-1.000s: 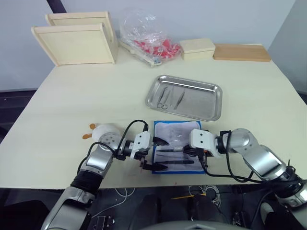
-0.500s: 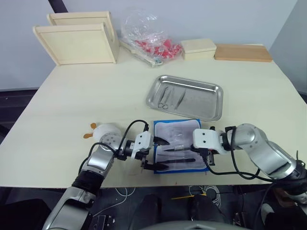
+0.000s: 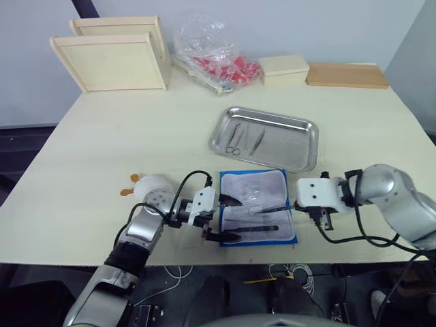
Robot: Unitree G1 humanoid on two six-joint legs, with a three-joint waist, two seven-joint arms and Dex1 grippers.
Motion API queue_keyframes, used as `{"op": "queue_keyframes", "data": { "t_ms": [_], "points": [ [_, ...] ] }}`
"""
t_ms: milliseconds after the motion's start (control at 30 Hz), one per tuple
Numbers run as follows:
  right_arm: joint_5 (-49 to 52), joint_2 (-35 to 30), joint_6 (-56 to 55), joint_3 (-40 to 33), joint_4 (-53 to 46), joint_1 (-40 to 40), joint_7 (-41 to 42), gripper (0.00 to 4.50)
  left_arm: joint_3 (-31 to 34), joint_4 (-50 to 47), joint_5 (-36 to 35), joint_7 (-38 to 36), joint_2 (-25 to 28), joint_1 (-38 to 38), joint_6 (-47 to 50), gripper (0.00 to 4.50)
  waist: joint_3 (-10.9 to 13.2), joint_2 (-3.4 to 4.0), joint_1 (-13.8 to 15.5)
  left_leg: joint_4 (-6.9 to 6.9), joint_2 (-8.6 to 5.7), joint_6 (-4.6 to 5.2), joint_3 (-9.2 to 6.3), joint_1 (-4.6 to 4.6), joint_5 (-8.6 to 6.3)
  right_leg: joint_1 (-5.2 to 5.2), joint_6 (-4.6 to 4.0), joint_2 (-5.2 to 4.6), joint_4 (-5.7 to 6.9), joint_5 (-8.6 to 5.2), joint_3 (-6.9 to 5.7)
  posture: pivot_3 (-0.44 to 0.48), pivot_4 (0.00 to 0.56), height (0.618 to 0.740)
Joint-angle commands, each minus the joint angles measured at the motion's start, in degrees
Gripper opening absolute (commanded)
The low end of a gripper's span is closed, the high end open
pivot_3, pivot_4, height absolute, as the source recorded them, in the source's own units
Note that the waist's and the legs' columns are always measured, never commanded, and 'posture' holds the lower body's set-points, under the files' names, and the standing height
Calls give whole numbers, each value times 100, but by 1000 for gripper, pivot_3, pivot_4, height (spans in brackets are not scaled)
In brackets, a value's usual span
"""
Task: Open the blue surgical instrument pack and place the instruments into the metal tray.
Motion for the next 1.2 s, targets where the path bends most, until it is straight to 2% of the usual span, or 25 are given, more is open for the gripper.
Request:
{"op": "queue_keyframes", "data": {
  "t_ms": [33, 167, 433, 733, 867, 967, 1200],
  "points": [
    [84, -200, -217, -355, -58, -65, 143, 116, -297, 310, 310, 2, 3, 152, 110, 4500, -1, 1, 0, 0, 1, 0, 0, 1, 0, 0, 0, 0, 0, 0, 0, 0, 150, 740],
    [217, -402, -302, -712, 30, -16, 235, 116, -288, 337, 309, 6, 1, 149, 89, 4500, 1, 3, 16, 0, 1, 0, 1, -1, 0, 0, 0, -1, 0, 0, 1, 0, 150, 740],
    [508, -245, -8, -1335, 103, 30, -159, 116, -273, 369, 308, -9, 13, 125, 67, 4500, 0, 5, 13, 0, 3, 0, 3, 0, 0, 0, 0, 0, -2, 0, 2, 0, 150, 740],
    [523, 1332, 1168, -1564, 560, -333, -1832, 116, -280, 310, 304, 18, 2, 114, 109, 4500, -2, 5, 12, 0, 1, 0, 2, -1, 0, -1, -1, 1, 1, 1, 3, 0, 150, 740],
    [561, 1956, 1451, -1670, 863, -368, -2489, 116, -267, 282, 304, 41, 23, 133, 121, 4500, -2, 6, 21, 0, 0, 0, 0, -4, 0, -2, -1, 1, 1, 1, 1, 0, 150, 740],
    [694, 2665, 1713, -1819, 1142, -524, -3060, 116, -256, 223, 295, 64, 48, 186, 134, 4500, -3, 9, -1, -1, -2, 0, 2, -1, 0, -2, -1, 2, 3, 1, 4, 0, 150, 740],
    [532, 3616, 1873, -1803, 2004, -1039, -4086, 116, -266, 159, 289, 124, 34, 196, 193, 4500, -5, 15, 1, -1, -4, 0, 3, -1, 0, -5, -2, 4, 11, 1, 5, 0, 150, 740]
  ]
}}
